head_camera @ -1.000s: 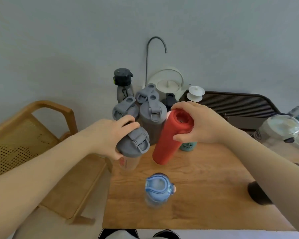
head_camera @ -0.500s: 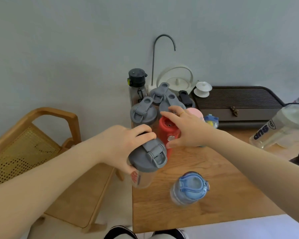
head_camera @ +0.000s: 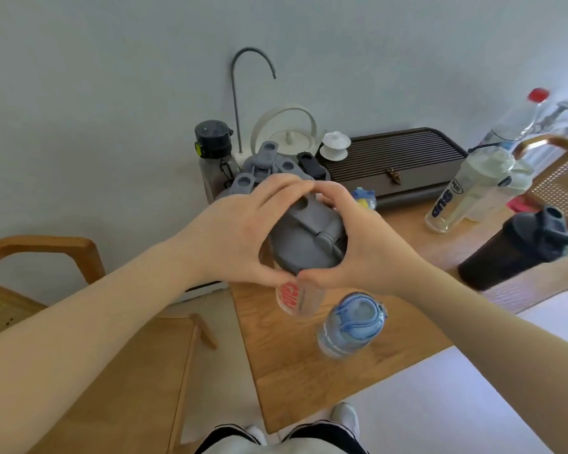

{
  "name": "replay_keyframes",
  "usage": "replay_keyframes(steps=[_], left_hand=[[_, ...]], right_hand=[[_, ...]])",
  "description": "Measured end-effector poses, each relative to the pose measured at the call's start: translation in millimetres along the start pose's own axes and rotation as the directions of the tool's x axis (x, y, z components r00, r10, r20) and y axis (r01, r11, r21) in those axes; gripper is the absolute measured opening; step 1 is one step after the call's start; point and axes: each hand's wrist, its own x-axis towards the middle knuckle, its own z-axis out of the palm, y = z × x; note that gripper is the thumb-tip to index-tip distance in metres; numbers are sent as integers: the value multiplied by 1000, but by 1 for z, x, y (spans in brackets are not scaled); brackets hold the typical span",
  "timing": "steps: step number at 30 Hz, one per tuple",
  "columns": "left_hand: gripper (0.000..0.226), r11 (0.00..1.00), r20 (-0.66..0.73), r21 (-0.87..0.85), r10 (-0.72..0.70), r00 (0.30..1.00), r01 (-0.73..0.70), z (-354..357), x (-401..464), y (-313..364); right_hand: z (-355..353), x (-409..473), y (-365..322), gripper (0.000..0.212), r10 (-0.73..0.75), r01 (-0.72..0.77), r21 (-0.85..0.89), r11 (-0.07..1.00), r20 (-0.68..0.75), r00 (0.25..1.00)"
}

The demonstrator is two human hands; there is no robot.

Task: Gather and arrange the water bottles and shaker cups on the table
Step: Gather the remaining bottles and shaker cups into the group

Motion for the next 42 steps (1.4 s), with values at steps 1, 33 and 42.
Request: replay_keyframes(steps=[1, 33, 42], left_hand=[[103, 992, -5, -120, -51, 999, 50, -1, 3, -1], [76, 860, 143, 202, -499, 855, 468, 39, -6, -19], [76, 897, 177, 63, -441, 880, 437, 45, 0, -27]], right_hand=[[-8, -3, 1, 95, 25, -25, 22, 999, -28, 999], [26, 41, 92, 53, 294, -294, -18, 956, 2, 956], [41, 37, 75, 54, 333, -334, -44, 942, -18, 943]])
